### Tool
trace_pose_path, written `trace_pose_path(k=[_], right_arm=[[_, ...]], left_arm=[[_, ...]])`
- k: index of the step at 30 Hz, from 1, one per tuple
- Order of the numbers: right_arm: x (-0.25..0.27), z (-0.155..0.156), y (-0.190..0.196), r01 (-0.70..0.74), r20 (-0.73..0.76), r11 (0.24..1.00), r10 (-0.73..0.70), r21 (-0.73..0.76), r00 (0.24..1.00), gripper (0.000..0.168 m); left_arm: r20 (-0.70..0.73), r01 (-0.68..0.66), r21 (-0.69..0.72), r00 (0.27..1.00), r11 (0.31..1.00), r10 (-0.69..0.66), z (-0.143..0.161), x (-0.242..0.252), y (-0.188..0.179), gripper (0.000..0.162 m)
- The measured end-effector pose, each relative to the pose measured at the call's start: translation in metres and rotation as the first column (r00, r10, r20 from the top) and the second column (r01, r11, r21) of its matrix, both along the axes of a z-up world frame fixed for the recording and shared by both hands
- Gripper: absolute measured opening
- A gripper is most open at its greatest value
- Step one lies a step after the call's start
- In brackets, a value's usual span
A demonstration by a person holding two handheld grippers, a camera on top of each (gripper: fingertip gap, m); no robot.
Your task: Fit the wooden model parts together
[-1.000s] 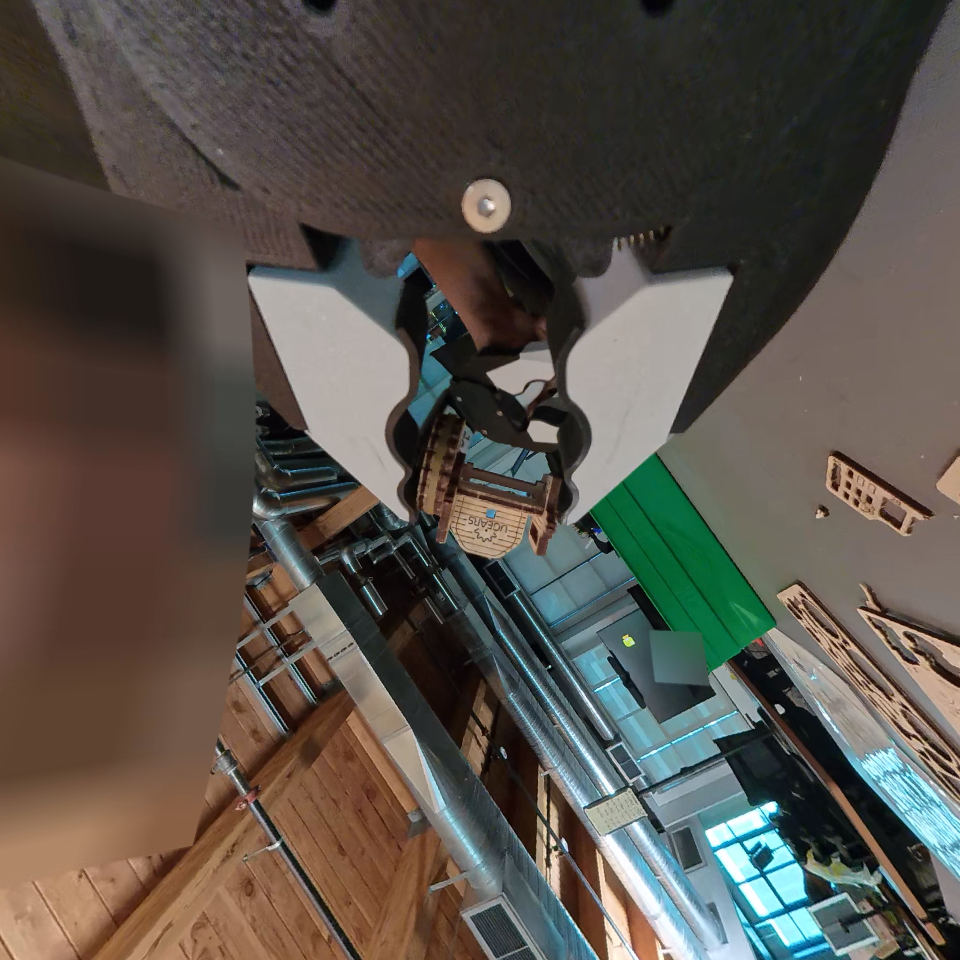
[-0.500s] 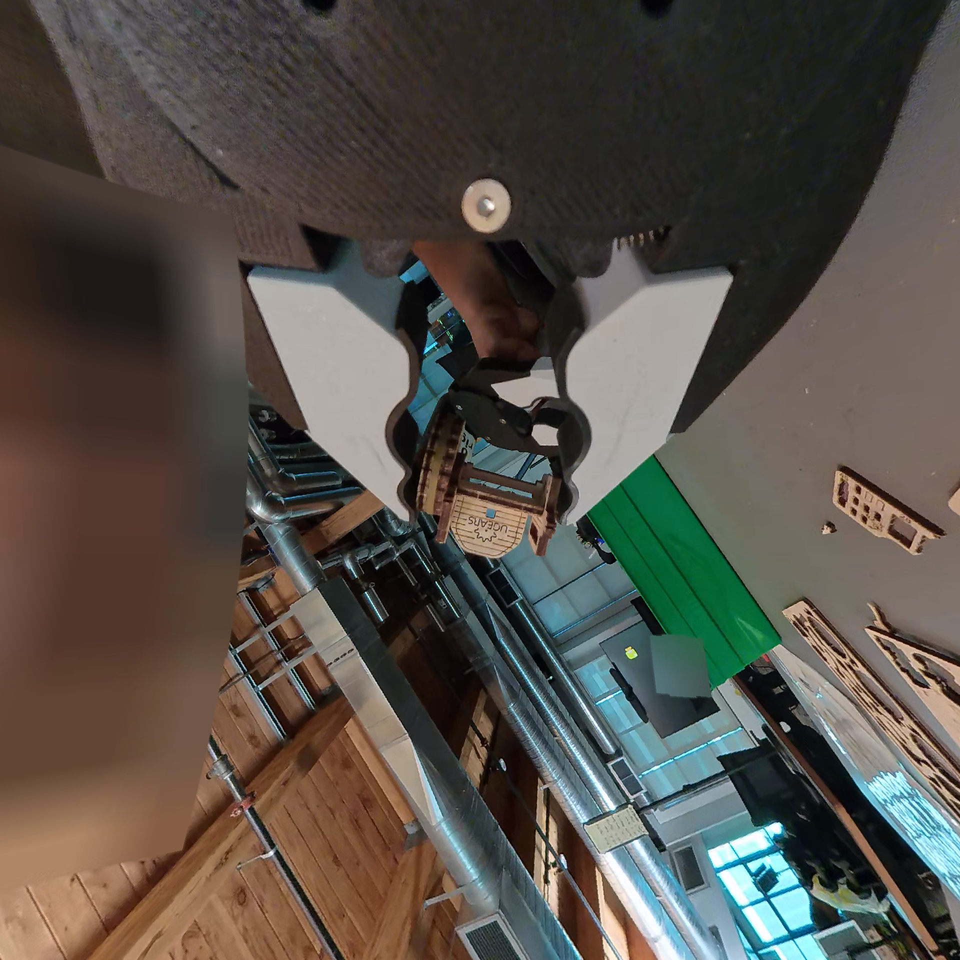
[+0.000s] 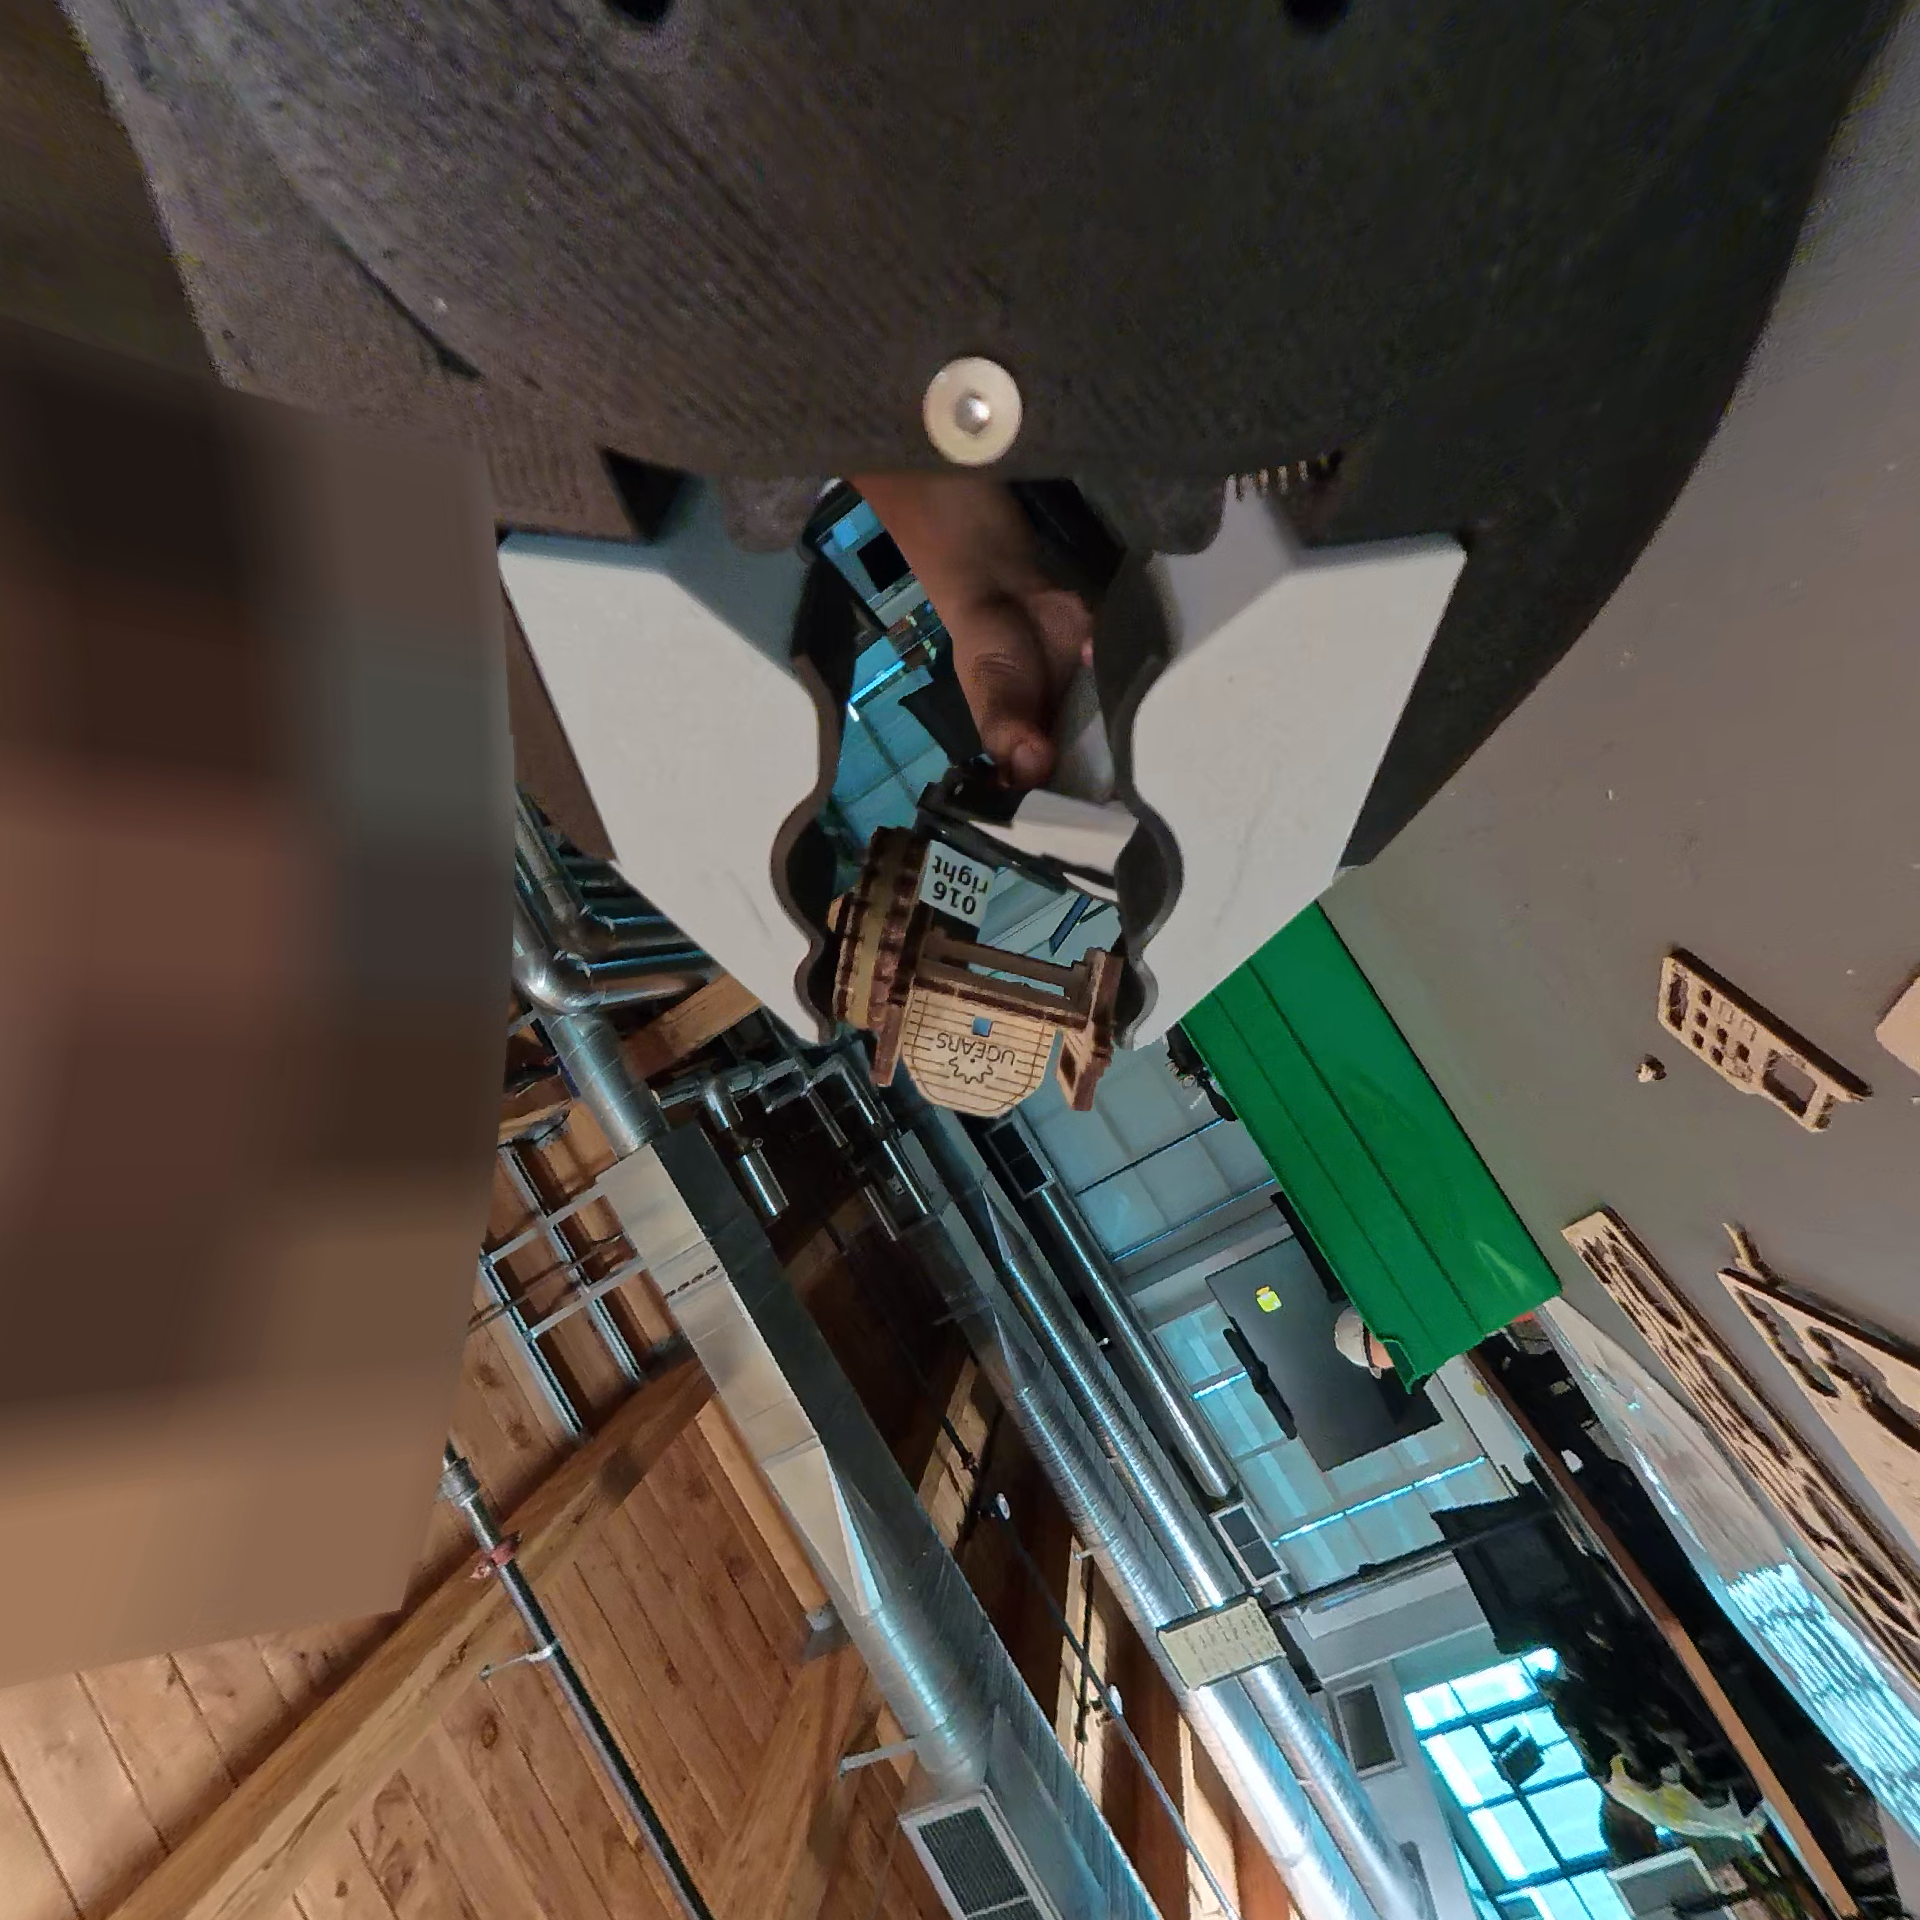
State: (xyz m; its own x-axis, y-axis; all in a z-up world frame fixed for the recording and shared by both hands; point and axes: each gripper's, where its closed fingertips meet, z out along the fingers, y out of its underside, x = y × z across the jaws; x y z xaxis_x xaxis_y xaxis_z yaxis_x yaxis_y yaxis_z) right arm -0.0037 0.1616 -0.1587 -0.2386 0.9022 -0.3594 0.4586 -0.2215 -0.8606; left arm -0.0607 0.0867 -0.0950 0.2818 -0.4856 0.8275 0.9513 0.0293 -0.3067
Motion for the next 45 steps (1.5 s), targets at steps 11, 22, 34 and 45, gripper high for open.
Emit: trace_pose_path(k=[11,22,34,45], right_arm=[[-0.015,0.084,-0.032,-0.042,-0.303,0.804,-0.175,-0.594,0.937,0.019],[-0.049,0.084,-0.052,0.025,-0.276,0.718,-0.299,-0.696,0.914,0.018],[-0.054,0.066,-0.074,0.019,-0.251,0.781,-0.224,-0.625,0.942,0.019],[-0.043,0.078,-0.072,-0.064,-0.308,0.769,-0.177,-0.636,0.935,0.019]], left_arm=[[0.196,-0.015,0.078,0.981,0.997,-0.001,0.007,0.003,-0.001,0.050],[0.307,-0.038,0.072,0.952,0.997,0.014,0.001,0.002,-0.004,0.050],[0.277,-0.064,0.073,0.960,0.995,0.041,0.003,-0.013,-0.012,0.050],[0.105,0.014,0.096,0.994,0.995,-0.024,0.013,0.003,-0.010,0.050]])
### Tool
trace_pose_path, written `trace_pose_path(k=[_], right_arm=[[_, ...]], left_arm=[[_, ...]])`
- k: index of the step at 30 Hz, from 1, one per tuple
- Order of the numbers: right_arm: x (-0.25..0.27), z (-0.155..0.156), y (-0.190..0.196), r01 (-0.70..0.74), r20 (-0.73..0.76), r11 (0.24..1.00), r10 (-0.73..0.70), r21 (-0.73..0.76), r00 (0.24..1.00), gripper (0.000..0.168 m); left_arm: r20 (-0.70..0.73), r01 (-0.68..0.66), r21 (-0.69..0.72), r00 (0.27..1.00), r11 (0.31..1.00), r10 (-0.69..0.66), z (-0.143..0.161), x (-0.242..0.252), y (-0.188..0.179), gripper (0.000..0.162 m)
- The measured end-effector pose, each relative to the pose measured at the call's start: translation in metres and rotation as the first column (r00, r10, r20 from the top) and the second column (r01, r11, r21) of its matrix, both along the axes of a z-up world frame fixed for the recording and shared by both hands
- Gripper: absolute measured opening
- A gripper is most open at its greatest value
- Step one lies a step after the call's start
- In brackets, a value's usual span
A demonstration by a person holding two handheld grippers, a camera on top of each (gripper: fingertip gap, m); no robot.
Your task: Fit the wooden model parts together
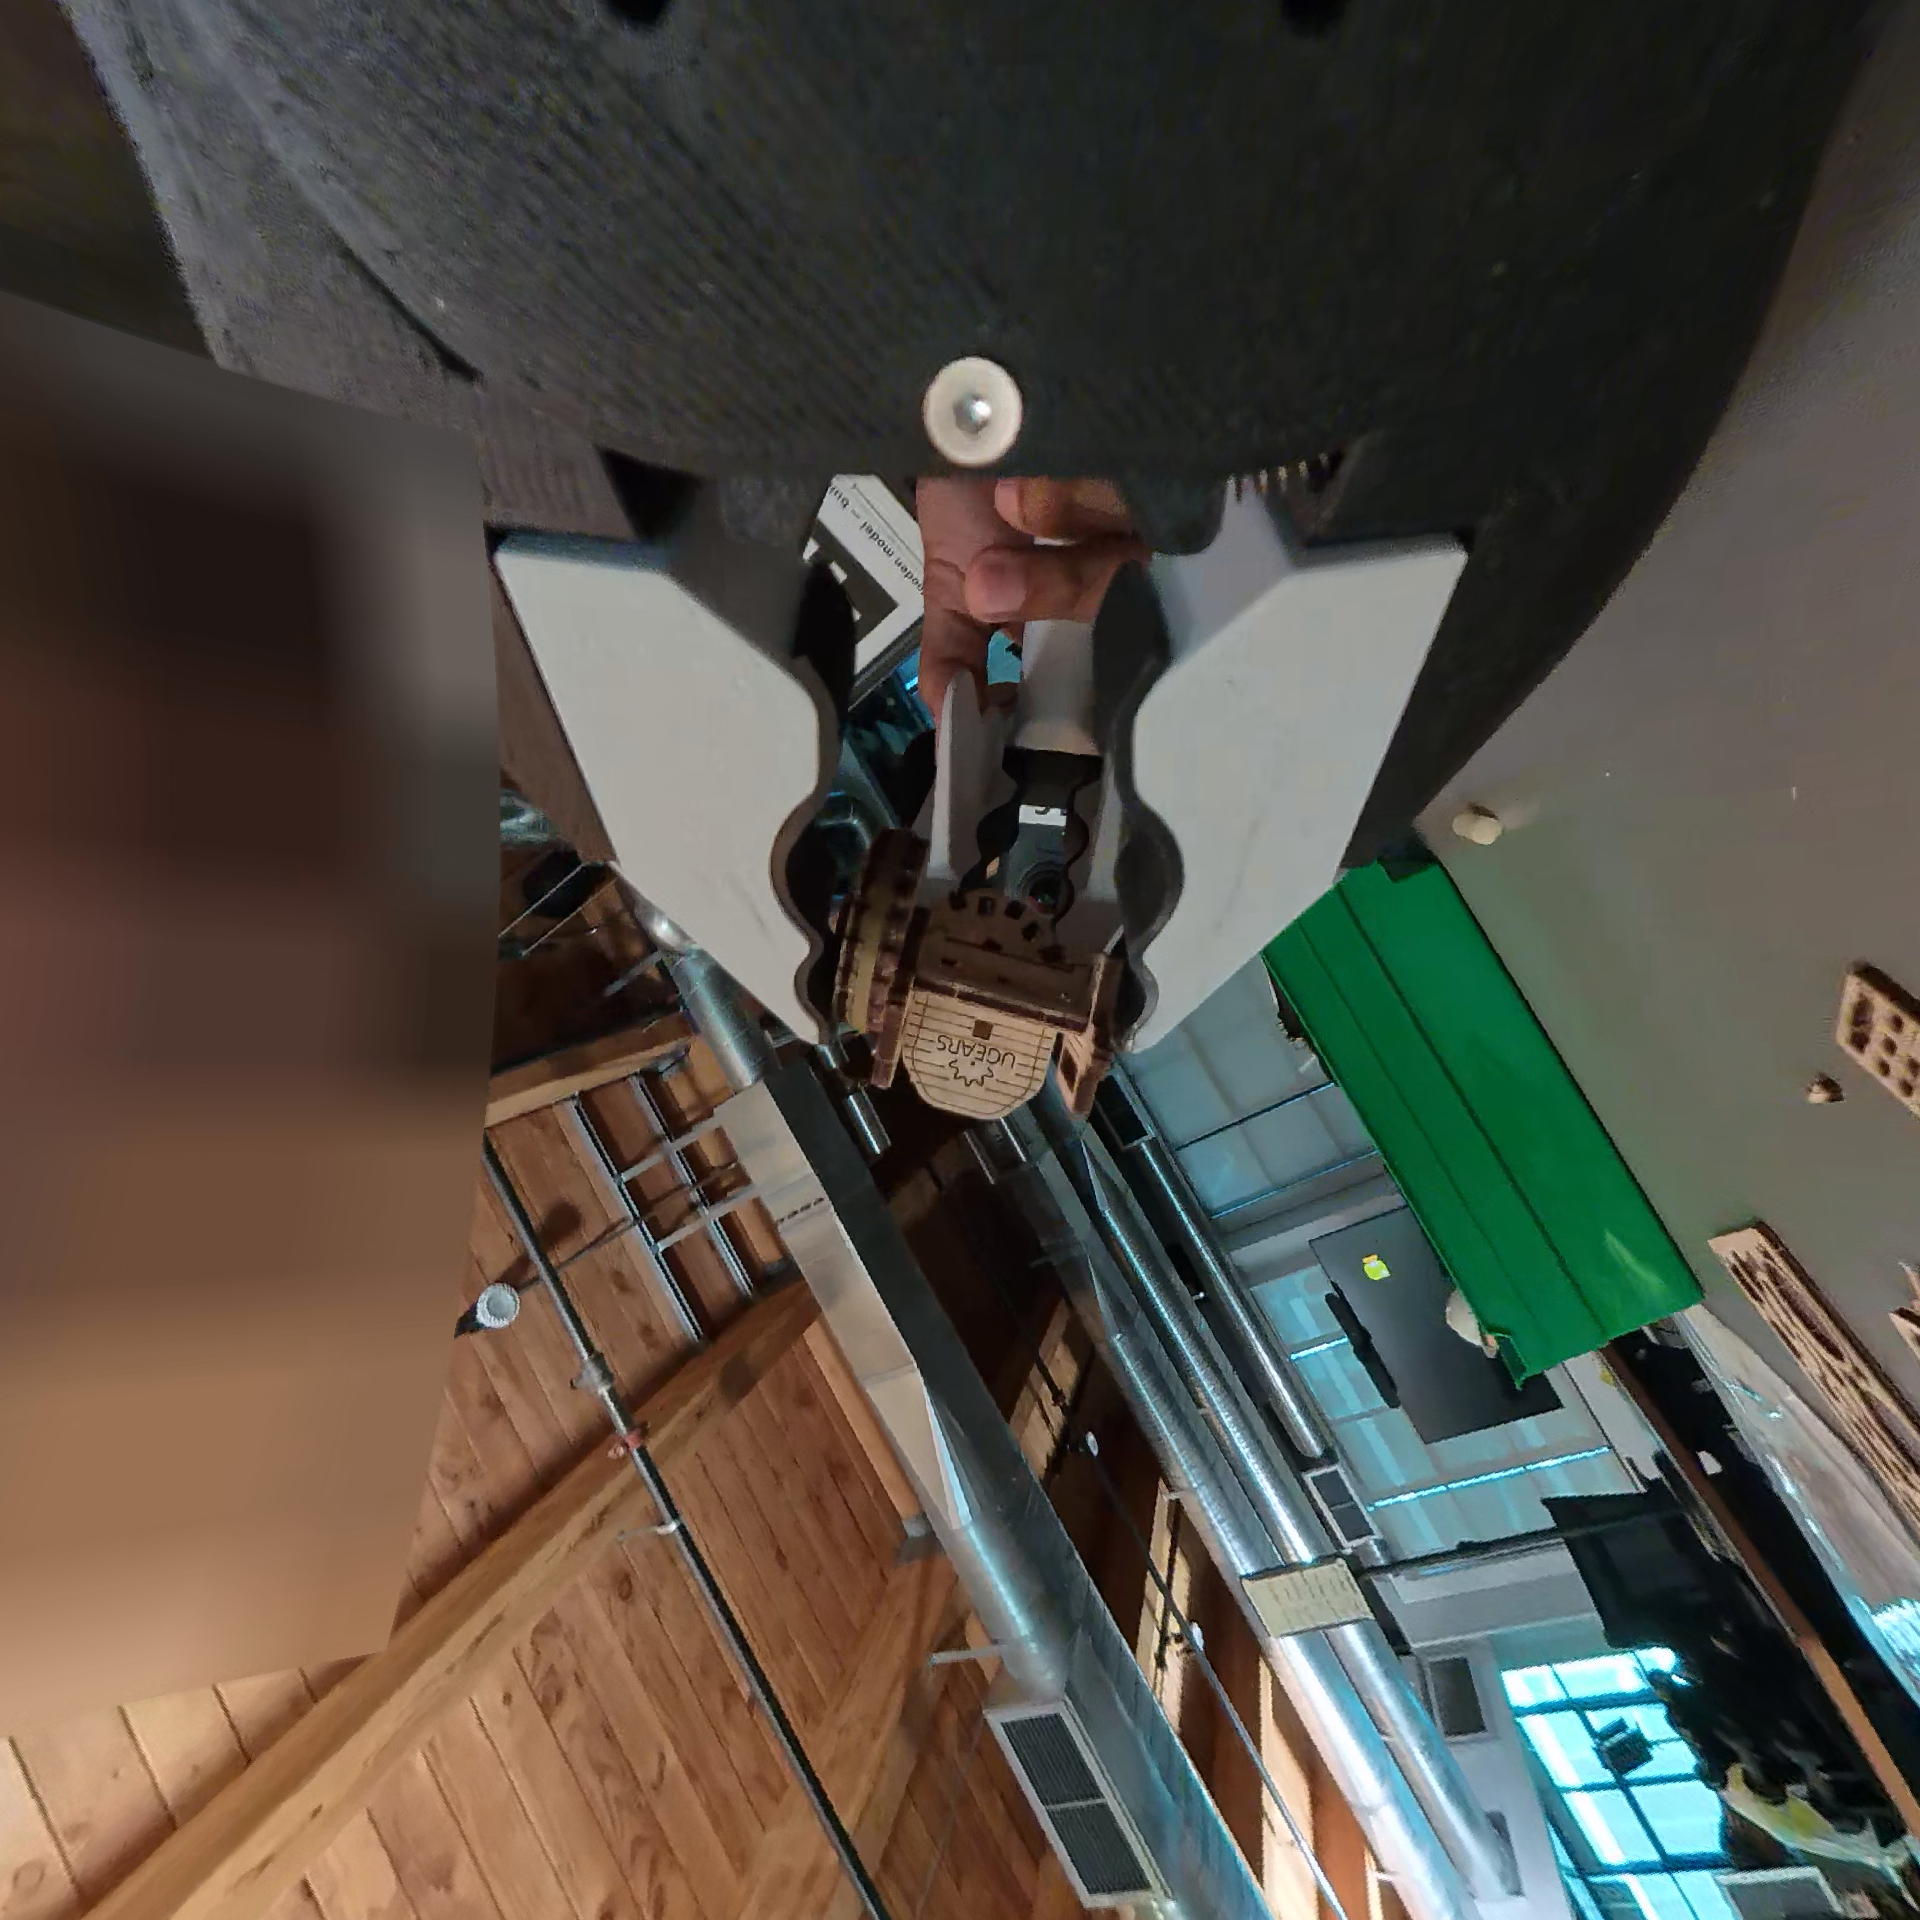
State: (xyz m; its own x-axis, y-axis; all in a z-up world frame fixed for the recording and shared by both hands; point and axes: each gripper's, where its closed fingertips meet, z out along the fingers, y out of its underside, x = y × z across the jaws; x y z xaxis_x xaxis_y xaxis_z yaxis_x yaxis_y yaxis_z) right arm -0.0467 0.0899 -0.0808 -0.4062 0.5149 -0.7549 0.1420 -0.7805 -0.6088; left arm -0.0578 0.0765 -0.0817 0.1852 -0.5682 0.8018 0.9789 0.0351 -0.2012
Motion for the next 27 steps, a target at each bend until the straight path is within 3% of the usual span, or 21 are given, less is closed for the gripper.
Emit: trace_pose_path(k=[13,27], right_arm=[[0.002,0.002,0.000,0.076,-0.022,0.995,-0.075,0.064,0.997,0.018],[0.002,-0.012,-0.009,-0.098,0.045,0.993,0.096,0.057,0.994,0.025]], left_arm=[[0.028,-0.012,-0.004,1.000,1.000,0.012,-0.001,0.001,0.001,0.050],[0.019,0.009,-0.035,1.000,0.999,-0.008,-0.005,-0.002,0.003,0.050]])
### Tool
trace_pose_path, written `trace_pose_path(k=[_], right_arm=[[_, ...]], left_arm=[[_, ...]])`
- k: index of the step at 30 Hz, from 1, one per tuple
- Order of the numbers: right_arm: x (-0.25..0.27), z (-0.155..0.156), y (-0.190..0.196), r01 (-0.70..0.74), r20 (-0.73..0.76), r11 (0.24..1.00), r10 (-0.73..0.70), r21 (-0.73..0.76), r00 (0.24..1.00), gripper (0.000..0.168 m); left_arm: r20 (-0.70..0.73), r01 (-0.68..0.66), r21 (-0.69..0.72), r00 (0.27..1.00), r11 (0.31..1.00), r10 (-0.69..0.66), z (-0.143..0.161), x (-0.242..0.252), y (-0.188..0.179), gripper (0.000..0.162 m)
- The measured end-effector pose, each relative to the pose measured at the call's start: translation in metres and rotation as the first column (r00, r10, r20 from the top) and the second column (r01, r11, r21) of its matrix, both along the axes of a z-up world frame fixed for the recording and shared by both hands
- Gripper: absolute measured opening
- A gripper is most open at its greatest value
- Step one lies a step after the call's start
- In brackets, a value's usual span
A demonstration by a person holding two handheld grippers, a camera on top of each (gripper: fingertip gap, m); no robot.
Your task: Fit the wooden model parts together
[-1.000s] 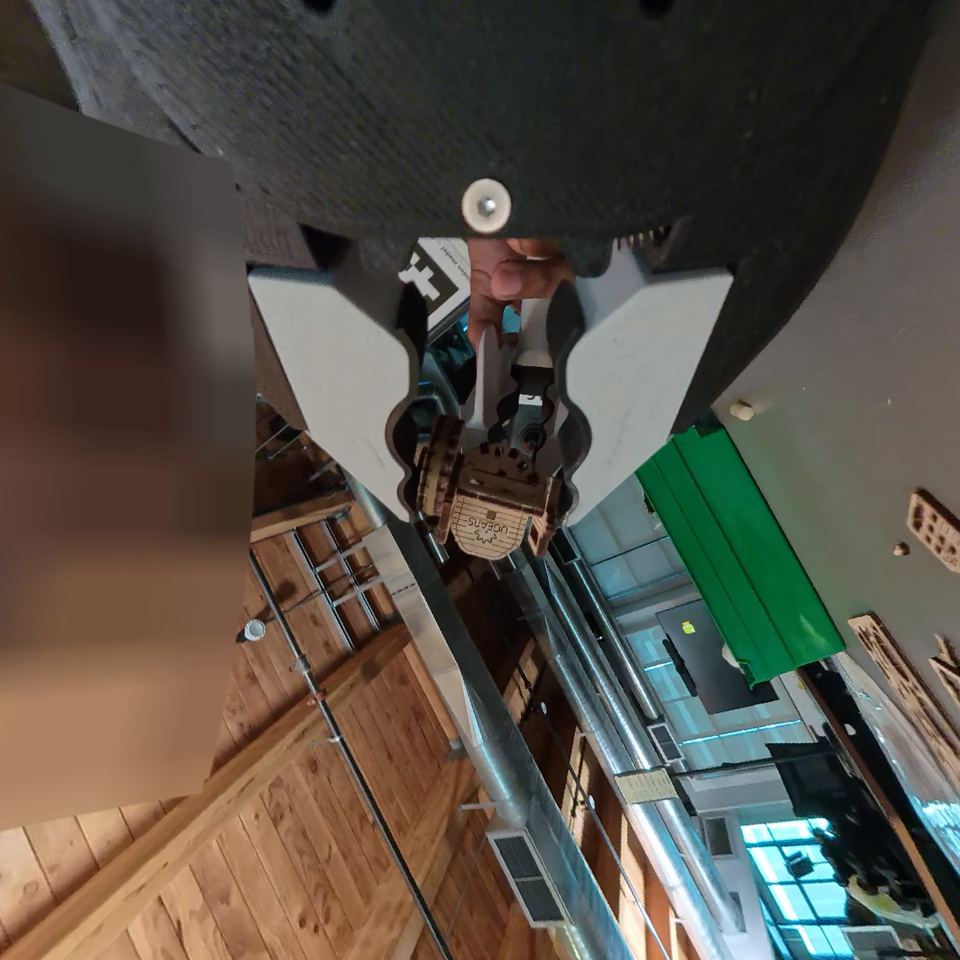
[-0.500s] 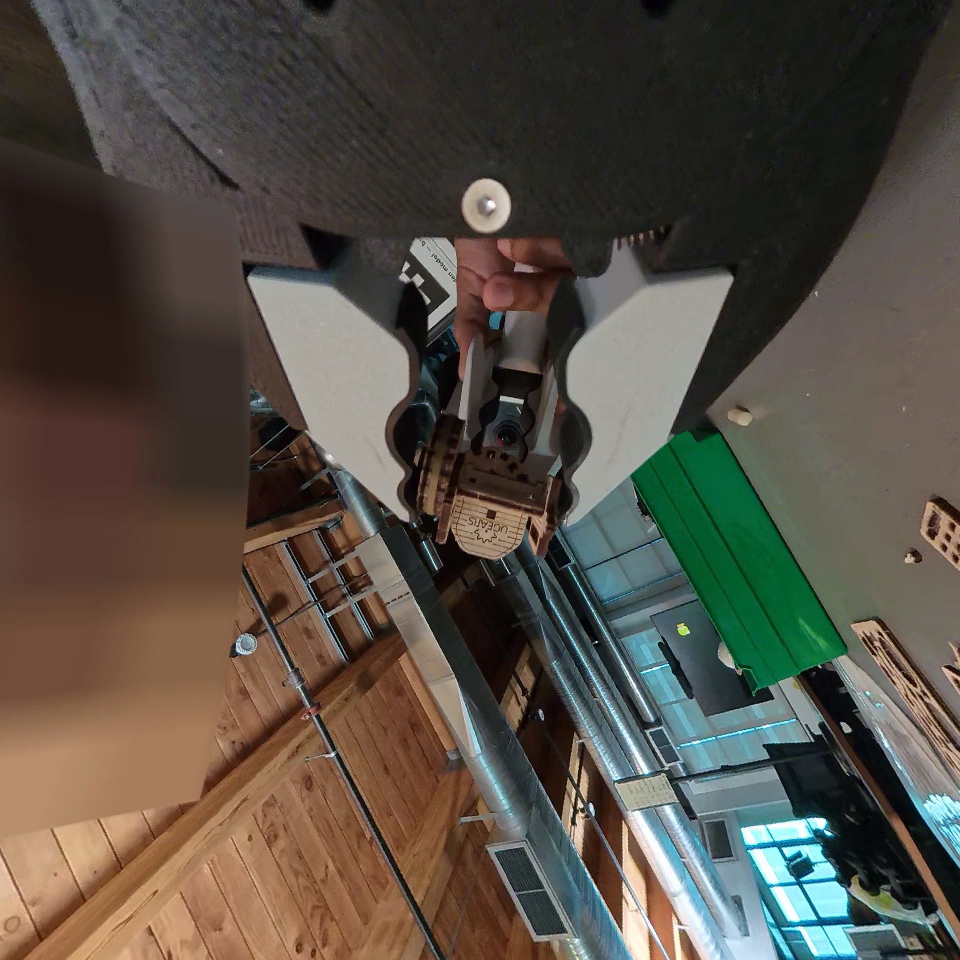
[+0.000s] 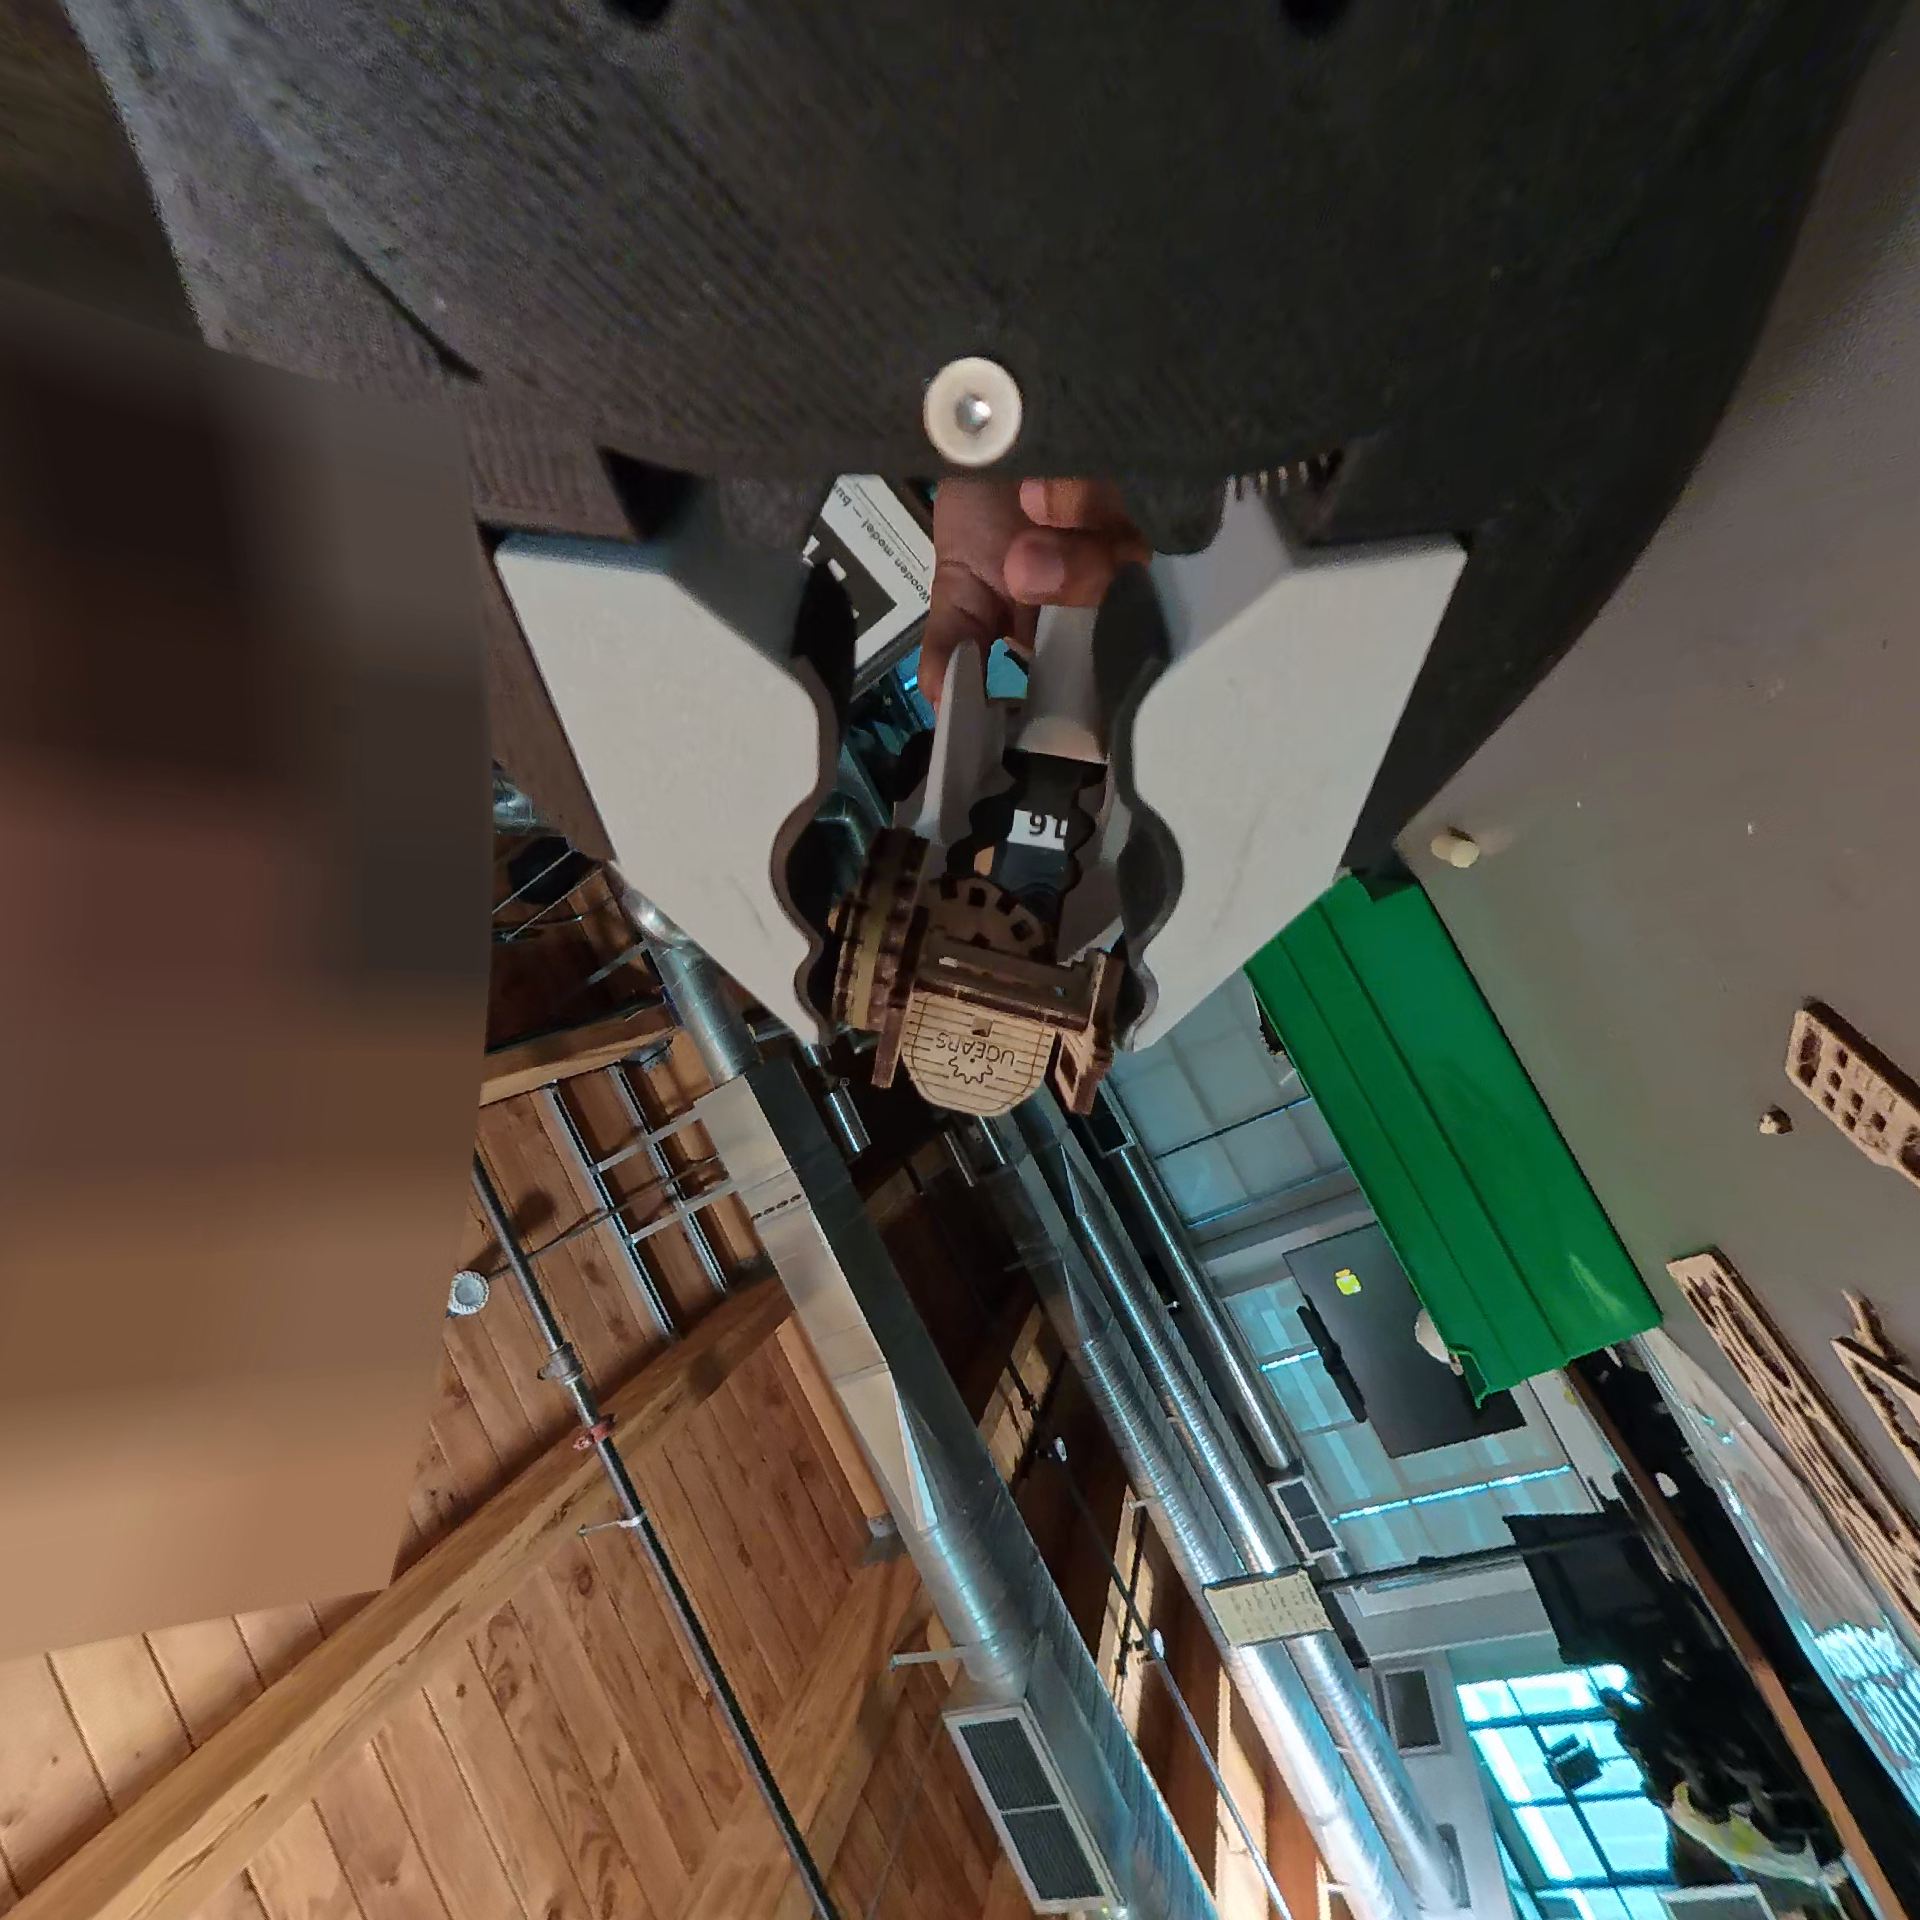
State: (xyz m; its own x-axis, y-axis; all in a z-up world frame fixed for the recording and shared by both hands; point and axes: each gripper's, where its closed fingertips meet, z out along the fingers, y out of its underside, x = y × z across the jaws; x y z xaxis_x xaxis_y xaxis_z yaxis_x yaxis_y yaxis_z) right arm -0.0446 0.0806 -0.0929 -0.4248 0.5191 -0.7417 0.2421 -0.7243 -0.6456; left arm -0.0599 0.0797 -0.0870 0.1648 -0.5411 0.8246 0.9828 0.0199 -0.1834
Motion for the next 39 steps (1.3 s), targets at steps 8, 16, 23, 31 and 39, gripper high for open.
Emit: trace_pose_path(k=[8,16,23,31,39], right_arm=[[0.002,0.002,-0.002,-0.053,0.002,0.998,0.053,-0.033,0.999,0.026],[0.001,0.002,0.007,-0.012,0.023,0.998,0.014,-0.063,1.000,0.025],[0.004,0.001,0.004,-0.033,0.058,0.998,0.030,0.048,0.998,0.025],[0.012,0.000,0.006,-0.110,0.126,0.983,0.092,0.145,0.988,0.025],[0.017,-0.001,0.008,-0.138,0.155,0.984,0.120,0.116,0.981,0.025]], left_arm=[[-0.005,0.023,-0.005,1.000,1.000,-0.023,-0.001,0.002,0.001,0.050],[-0.060,0.005,-0.004,0.998,1.000,-0.006,0.002,0.005,0.000,0.050],[-0.202,-0.013,-0.010,0.979,1.000,0.011,0.006,0.010,0.000,0.050],[-0.397,-0.009,-0.046,0.918,0.999,-0.010,0.004,0.021,0.003,0.051],[-0.411,0.027,-0.055,0.910,0.998,-0.047,0.002,0.028,0.005,0.051]])
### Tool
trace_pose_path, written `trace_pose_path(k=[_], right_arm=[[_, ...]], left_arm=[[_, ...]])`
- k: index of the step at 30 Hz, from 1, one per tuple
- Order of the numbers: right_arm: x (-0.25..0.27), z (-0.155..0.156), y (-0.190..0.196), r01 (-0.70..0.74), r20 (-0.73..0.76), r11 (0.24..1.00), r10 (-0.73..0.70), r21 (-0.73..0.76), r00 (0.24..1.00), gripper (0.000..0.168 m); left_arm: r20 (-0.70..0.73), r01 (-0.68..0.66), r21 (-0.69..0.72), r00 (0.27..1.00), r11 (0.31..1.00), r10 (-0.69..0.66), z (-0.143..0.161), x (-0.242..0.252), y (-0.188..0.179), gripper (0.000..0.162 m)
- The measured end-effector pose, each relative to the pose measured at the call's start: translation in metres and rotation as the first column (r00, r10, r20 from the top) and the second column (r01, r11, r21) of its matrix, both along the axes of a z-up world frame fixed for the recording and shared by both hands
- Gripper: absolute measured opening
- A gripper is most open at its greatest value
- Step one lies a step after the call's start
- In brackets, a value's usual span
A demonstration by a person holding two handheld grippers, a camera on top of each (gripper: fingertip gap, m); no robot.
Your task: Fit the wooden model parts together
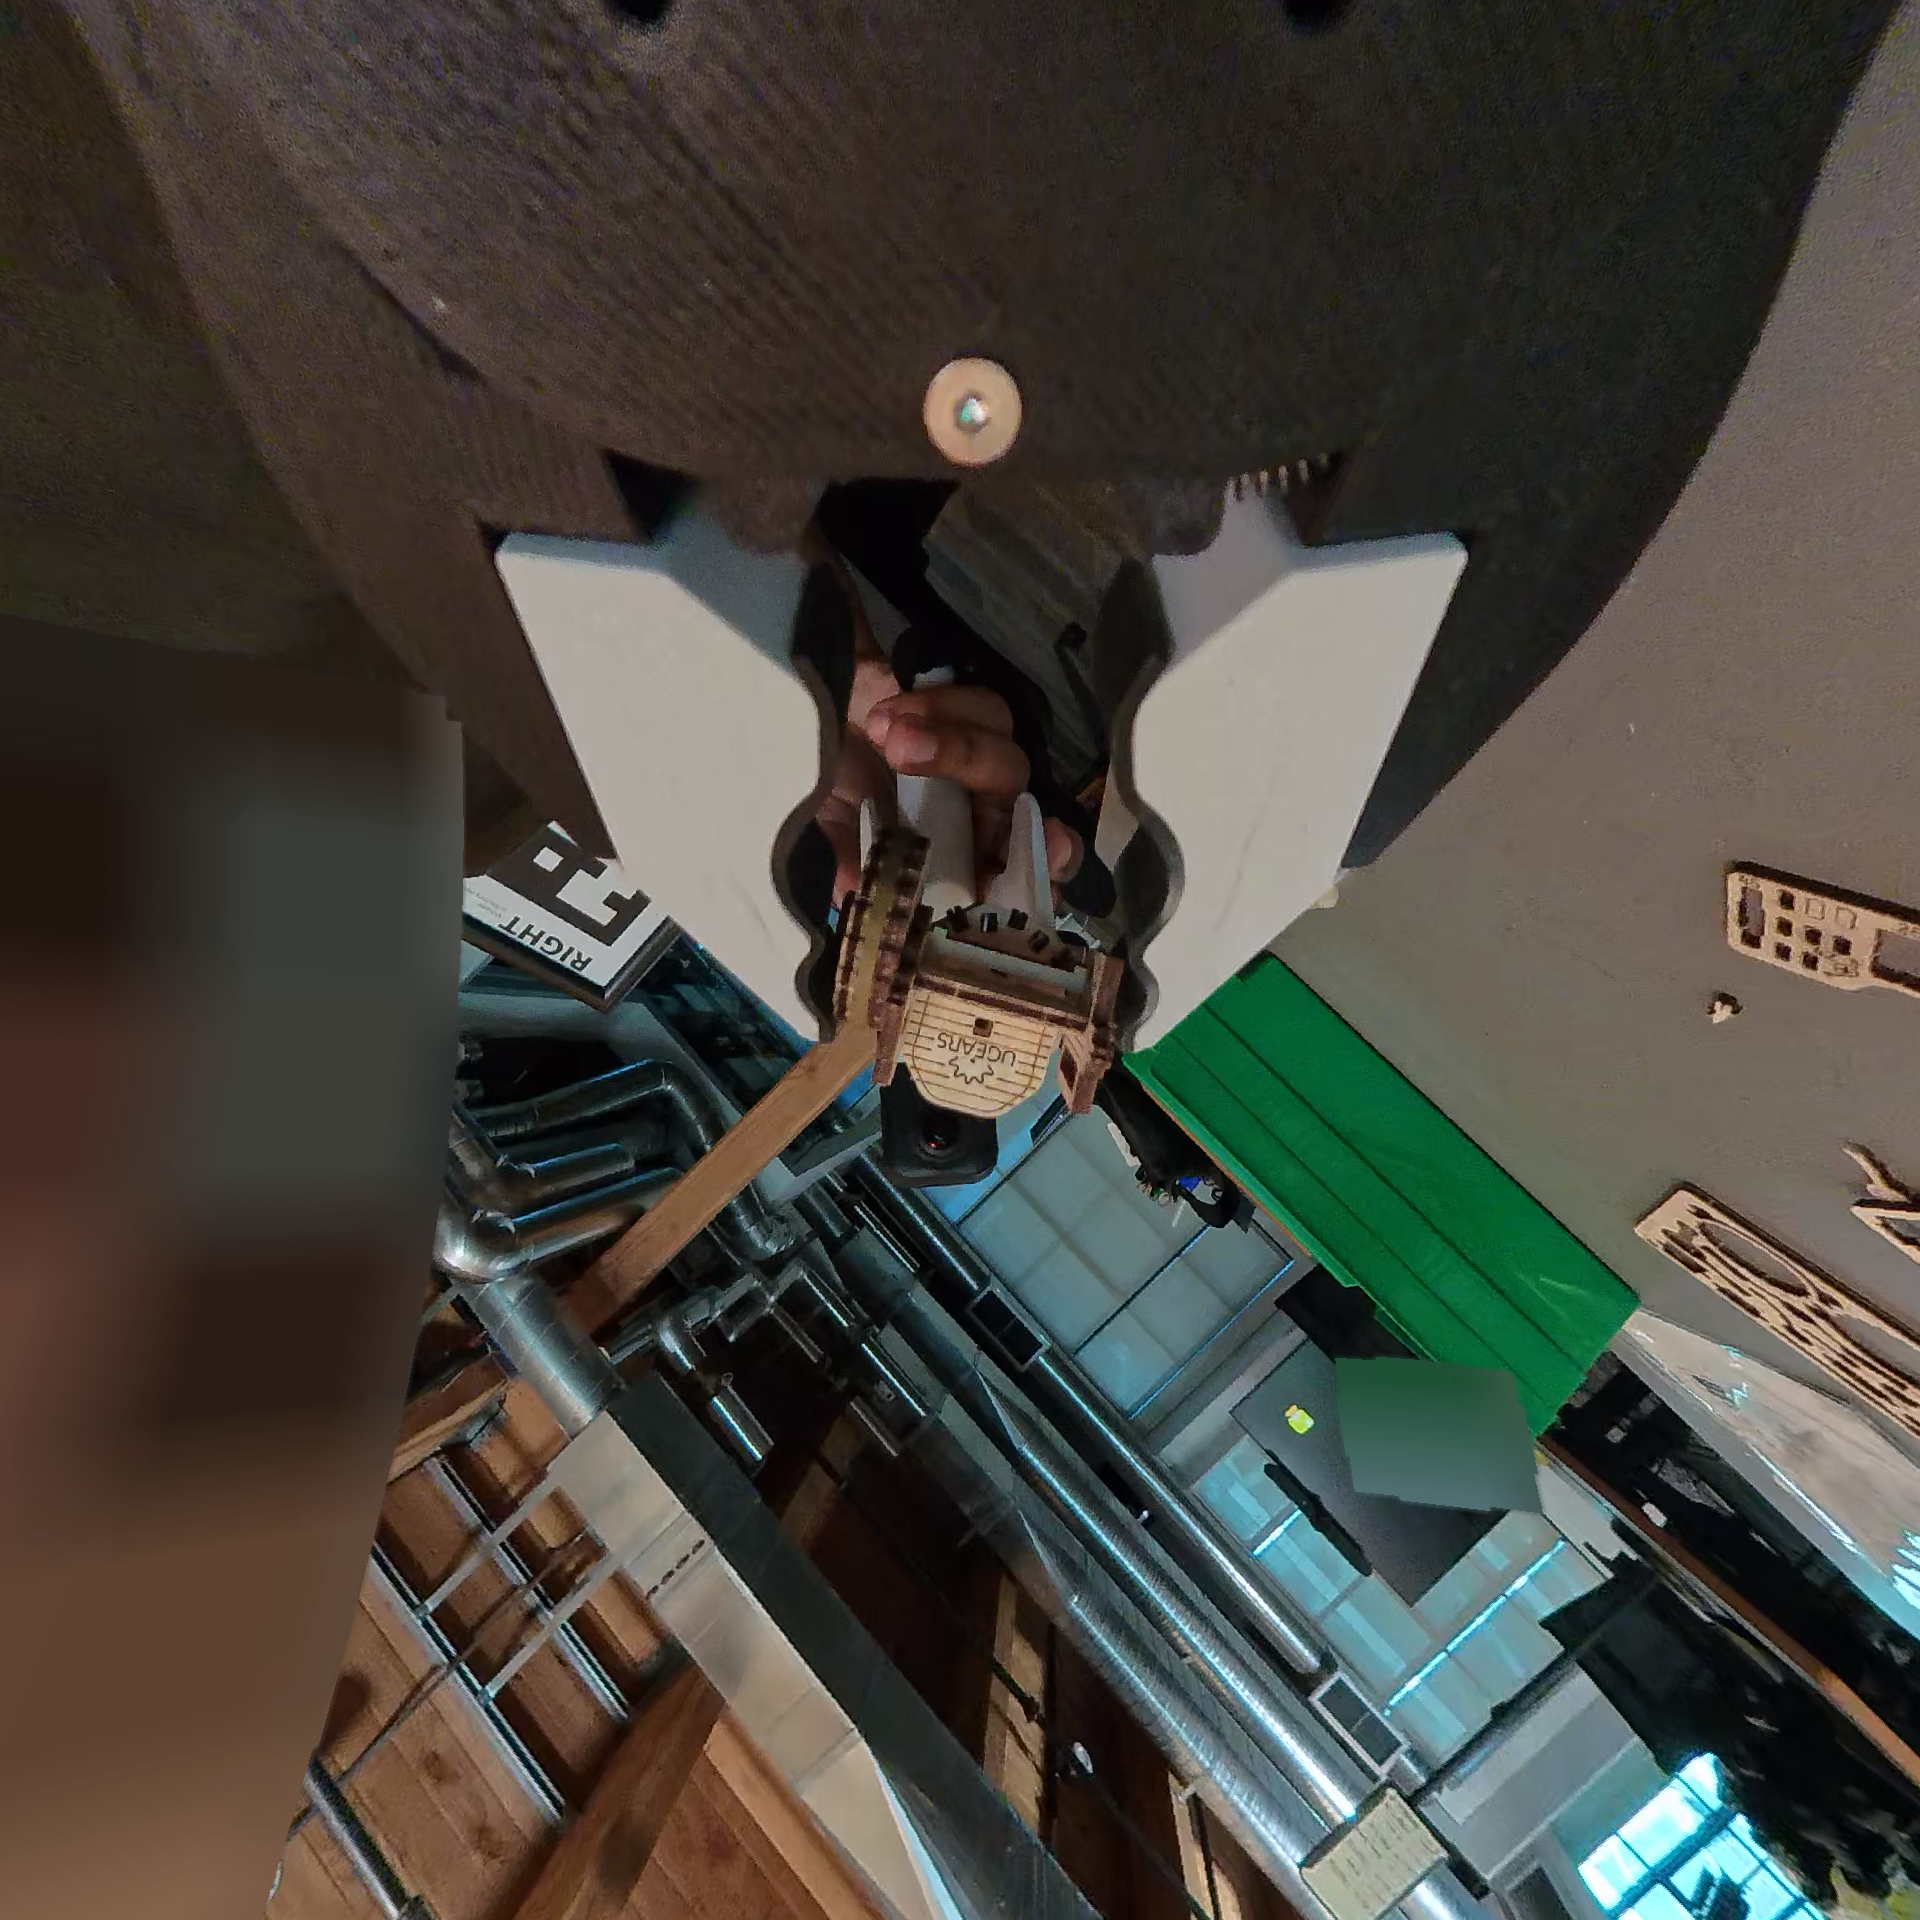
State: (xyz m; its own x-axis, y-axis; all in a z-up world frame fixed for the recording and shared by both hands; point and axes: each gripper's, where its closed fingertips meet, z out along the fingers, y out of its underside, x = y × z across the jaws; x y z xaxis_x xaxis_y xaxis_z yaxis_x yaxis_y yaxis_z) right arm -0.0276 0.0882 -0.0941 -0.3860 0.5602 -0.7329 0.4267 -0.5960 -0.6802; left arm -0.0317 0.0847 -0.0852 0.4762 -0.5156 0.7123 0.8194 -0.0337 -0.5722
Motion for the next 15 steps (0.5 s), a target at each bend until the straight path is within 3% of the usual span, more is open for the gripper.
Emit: trace_pose_path(k=[15], right_arm=[[0.0046,-0.0022,0.0018,-0.013,0.019,0.998,0.014,-0.057,1.000,0.025]], left_arm=[[-0.073,-0.007,-0.009,0.997,1.000,0.006,-0.0027,0.0061,0.0019,0.050]])
